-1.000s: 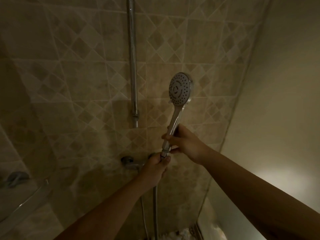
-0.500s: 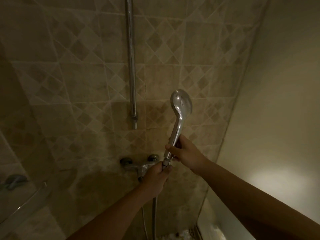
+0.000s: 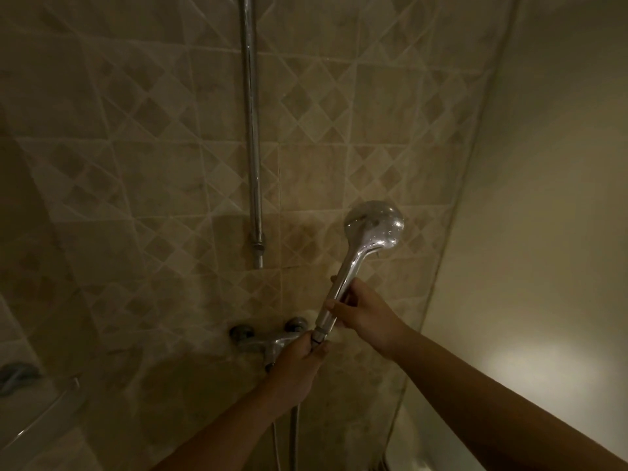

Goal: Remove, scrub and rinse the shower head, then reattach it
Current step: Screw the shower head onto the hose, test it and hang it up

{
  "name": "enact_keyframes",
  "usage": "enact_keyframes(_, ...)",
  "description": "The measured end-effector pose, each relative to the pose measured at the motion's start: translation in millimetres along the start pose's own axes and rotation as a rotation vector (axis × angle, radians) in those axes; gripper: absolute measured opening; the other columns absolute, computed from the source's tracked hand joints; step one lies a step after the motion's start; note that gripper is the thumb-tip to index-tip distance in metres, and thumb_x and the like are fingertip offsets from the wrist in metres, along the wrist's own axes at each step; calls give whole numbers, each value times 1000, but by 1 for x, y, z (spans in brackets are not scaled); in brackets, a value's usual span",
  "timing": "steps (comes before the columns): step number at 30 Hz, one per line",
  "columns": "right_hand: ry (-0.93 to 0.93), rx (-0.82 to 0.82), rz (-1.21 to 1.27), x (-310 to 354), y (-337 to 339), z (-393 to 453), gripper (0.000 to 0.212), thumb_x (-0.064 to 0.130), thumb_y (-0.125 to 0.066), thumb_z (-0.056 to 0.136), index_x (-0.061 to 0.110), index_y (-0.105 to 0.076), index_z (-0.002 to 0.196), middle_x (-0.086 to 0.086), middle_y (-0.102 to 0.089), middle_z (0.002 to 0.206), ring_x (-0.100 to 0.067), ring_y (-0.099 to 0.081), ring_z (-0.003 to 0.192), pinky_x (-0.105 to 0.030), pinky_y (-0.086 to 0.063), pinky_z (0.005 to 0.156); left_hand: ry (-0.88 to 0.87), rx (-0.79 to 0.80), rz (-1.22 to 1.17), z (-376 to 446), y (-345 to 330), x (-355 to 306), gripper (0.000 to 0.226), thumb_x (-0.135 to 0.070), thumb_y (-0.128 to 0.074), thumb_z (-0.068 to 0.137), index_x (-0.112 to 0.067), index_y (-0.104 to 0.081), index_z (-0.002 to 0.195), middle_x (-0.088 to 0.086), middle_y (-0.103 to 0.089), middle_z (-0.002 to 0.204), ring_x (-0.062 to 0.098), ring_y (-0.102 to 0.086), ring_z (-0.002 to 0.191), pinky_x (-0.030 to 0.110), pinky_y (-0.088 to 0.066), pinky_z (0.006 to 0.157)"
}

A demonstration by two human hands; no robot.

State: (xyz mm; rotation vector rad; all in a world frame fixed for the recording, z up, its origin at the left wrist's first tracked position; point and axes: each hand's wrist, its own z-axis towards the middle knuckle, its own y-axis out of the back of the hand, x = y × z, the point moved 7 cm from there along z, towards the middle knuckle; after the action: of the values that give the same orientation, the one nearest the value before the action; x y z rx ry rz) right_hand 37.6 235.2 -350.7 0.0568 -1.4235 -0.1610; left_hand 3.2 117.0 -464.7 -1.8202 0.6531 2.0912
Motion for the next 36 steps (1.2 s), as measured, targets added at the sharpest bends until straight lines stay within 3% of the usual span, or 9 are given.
enact_keyframes(3,22,69,110,4,-3,0,21,4,-58,92,18,-63,106,3,-71,98,-11,-68,92,-25,-53,77,15,11,-18,3,2,3,23,-64,-58,71,-43,-63,76,-12,-41,47,4,-37,40,21,-30,39)
enact_keyframes(10,53,28,-15,6,-4,-3,14,4,-66,87,15,-59,94,14,-67,64,1,-63,63,-17,-49,61,40,-18,-24,-4,-8,9,17,-58,-55,75,-44,-62,69,-12,-39,45,4,-35,39,22,-27,40)
enact_keyframes(14,35,70,12,8,-4,-4,24,2,-66,87,16,-58,105,11,-74,85,-6,-71,84,-17,-53,67,63,7,-87,-5,-7,8,27,-37,-54,91,-41,-61,65,-11,-40,47,4,-34,40,20,-28,40)
enact_keyframes(17,31,126,169,12,-6,-4,32,-3,-58,90,17,-59,115,-2,-71,105,-19,-69,100,-27,-56,79,41,35,-72,-4,-2,-4,29,-37,-53,94,-40,-60,66,-10,-42,48,5,-37,40,20,-30,40)
enact_keyframes(22,43,46,95,12,-7,-2,22,-4,-60,88,15,-63,98,10,-70,71,-4,-69,71,-17,-53,62,23,-39,16,-5,-1,-12,29,-34,-52,97,-37,-59,69,-12,-42,46,4,-38,42,25,-31,46)
enact_keyframes(26,13,85,47,9,-7,0,26,3,-66,87,17,-58,107,13,-74,82,-8,-71,84,-19,-54,67,35,-12,9,-9,-1,-6,33,-33,-51,98,-39,-58,67,-12,-41,48,6,-38,45,26,-31,46)
enact_keyframes(30,-46,201,234,11,-9,2,47,3,-65,85,15,-50,128,1,-69,116,-19,-66,111,-32,-56,81,25,86,-154,-8,-4,-18,18,-30,-52,94,-29,-57,77,-12,-41,48,2,-36,38,18,-31,39)
enact_keyframes(33,12,80,155,17,-6,4,30,2,-69,83,11,-57,108,-6,-72,97,-19,-71,91,-25,-55,67,-1,58,-91,-5,-3,-25,17,-42,-53,89,-36,-60,75,-13,-39,48,3,-34,40,22,-28,41)
enact_keyframes(36,24,-100,-45,16,-2,3,33,12,-81,74,17,-57,96,-3,-67,87,-12,-71,75,-23,-56,61,28,-1,-9,-8,-3,-21,22,-50,-51,86,-43,-59,67,-12,-38,46,6,-34,42,26,-27,45)
